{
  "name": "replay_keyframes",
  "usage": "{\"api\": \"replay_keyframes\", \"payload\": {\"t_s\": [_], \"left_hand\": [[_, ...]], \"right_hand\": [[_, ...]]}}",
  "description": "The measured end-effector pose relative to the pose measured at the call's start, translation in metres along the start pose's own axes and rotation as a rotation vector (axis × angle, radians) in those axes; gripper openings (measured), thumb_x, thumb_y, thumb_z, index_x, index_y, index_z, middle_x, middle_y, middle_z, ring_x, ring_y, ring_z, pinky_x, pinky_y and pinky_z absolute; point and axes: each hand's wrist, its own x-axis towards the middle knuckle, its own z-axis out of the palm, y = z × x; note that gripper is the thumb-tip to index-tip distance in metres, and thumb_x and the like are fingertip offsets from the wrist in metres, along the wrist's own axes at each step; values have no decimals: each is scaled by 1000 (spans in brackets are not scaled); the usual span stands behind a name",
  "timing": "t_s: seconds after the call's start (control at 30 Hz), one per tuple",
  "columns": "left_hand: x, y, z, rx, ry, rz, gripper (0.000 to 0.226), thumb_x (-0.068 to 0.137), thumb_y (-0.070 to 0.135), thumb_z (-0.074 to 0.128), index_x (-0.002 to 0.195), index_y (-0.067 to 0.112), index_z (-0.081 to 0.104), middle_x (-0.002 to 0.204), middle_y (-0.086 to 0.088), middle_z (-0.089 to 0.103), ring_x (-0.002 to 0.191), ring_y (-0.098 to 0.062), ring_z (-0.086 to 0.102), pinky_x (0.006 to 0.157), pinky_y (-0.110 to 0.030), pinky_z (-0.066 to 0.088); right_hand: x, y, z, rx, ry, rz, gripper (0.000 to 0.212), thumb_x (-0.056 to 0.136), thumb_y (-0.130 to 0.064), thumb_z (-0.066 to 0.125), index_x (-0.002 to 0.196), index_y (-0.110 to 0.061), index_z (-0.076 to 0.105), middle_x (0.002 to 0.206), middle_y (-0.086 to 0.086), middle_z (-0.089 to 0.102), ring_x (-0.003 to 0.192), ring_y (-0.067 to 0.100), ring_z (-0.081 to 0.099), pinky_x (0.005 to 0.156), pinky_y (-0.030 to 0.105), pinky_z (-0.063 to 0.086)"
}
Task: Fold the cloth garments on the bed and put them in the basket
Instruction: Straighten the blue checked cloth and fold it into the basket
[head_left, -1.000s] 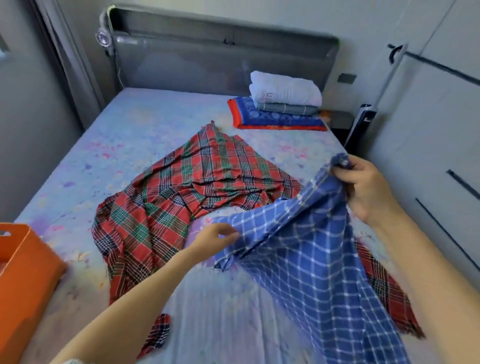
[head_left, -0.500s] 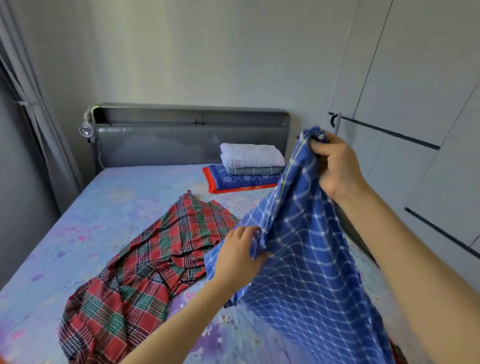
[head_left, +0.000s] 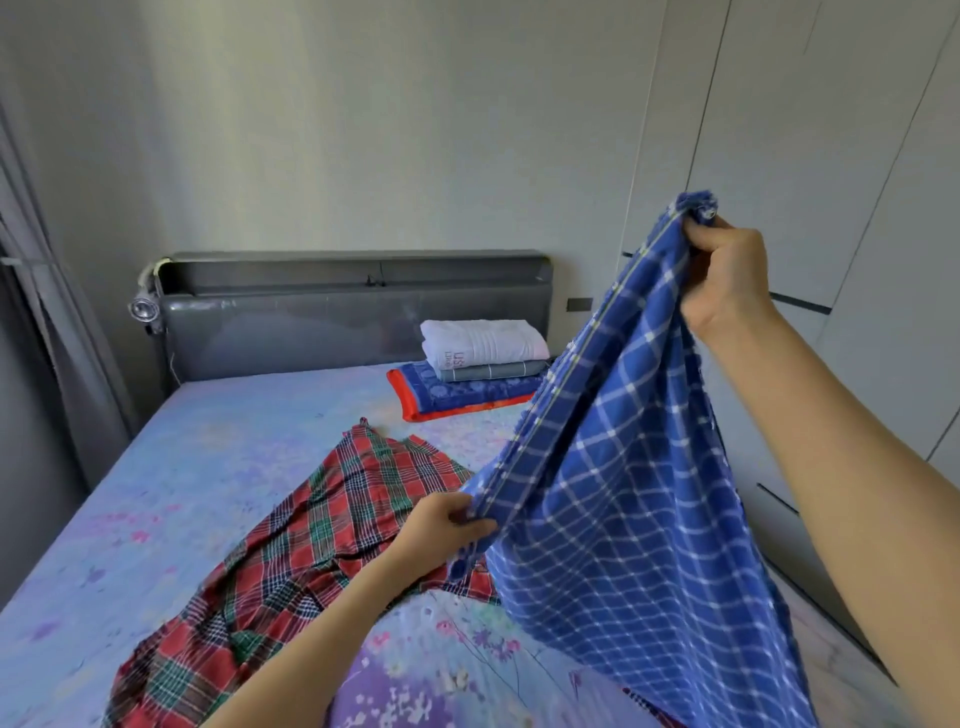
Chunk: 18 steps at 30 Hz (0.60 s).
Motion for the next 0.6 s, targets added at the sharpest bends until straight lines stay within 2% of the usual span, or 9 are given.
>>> {"api": "replay_keyframes", "payload": {"t_s": [0.07, 0.13, 0.2, 0.27, 0.33, 0.47, 0.53, 0.6], "left_hand": [[-4, -6, -2, -140, -13, -46, 35, 88, 34, 64, 81, -1, 64, 73, -18, 65, 66, -35, 58, 67, -34, 45], [-9, -8, -6, -292, -1, -90, 28, 90, 30, 60, 75, 7, 67, 66, -4, 65, 64, -21, 58, 68, -31, 46], [-11, -12, -8, -417, 13, -109, 26, 90, 28, 59, 81, 6, 70, 76, -5, 69, 72, -18, 62, 74, -32, 50], [-13, -16, -9, -422, 28, -105, 26, 90, 29, 60, 81, 7, 71, 81, -10, 70, 75, -21, 61, 77, -36, 49], [-15, -19, -11, -379, 25, -95, 25, 90, 28, 60, 80, 7, 70, 80, -13, 68, 73, -21, 57, 74, -35, 46], [-17, -20, -8, -64, -30, 52, 5, 85, 14, 67, 80, 12, 67, 75, -3, 66, 68, -12, 58, 71, -28, 50], [-18, -19, 1, 89, -45, 76, 8, 83, 12, 65, 75, 13, 63, 69, 1, 61, 59, -6, 51, 61, -21, 44], [-18, -16, 13, 116, 4, 43, 10, 86, 12, 59, 77, 7, 61, 65, -1, 57, 53, -8, 45, 54, -19, 37]], "right_hand": [[3, -3, 4, -18, 16, -23, 33, 93, 2, 41, 70, -11, 61, 57, -3, 64, 56, 11, 61, 64, 24, 50], [6, -6, 5, -12, 30, -34, 33, 93, 2, 41, 69, -11, 61, 56, -3, 63, 56, 11, 60, 64, 25, 50], [8, -7, 4, -9, 40, -41, 32, 93, 2, 42, 69, -11, 60, 57, -2, 64, 57, 12, 60, 66, 26, 50], [10, -6, 2, -26, 51, -40, 28, 92, 2, 43, 72, -10, 58, 58, -1, 63, 60, 14, 60, 71, 29, 50], [10, -6, -1, -33, 87, -35, 27, 91, 2, 43, 72, -9, 58, 60, 0, 62, 62, 16, 59, 76, 32, 49], [7, -5, -6, -28, 152, -38, 27, 92, 1, 44, 71, -9, 57, 60, 0, 60, 60, 15, 57, 68, 27, 49], [6, -4, -6, -23, 162, -37, 26, 92, 1, 44, 72, -9, 58, 62, 1, 60, 61, 15, 57, 67, 27, 49], [5, -3, -4, -23, 163, -30, 26, 93, 0, 44, 74, -9, 59, 60, 0, 62, 62, 15, 58, 67, 27, 50]]}}
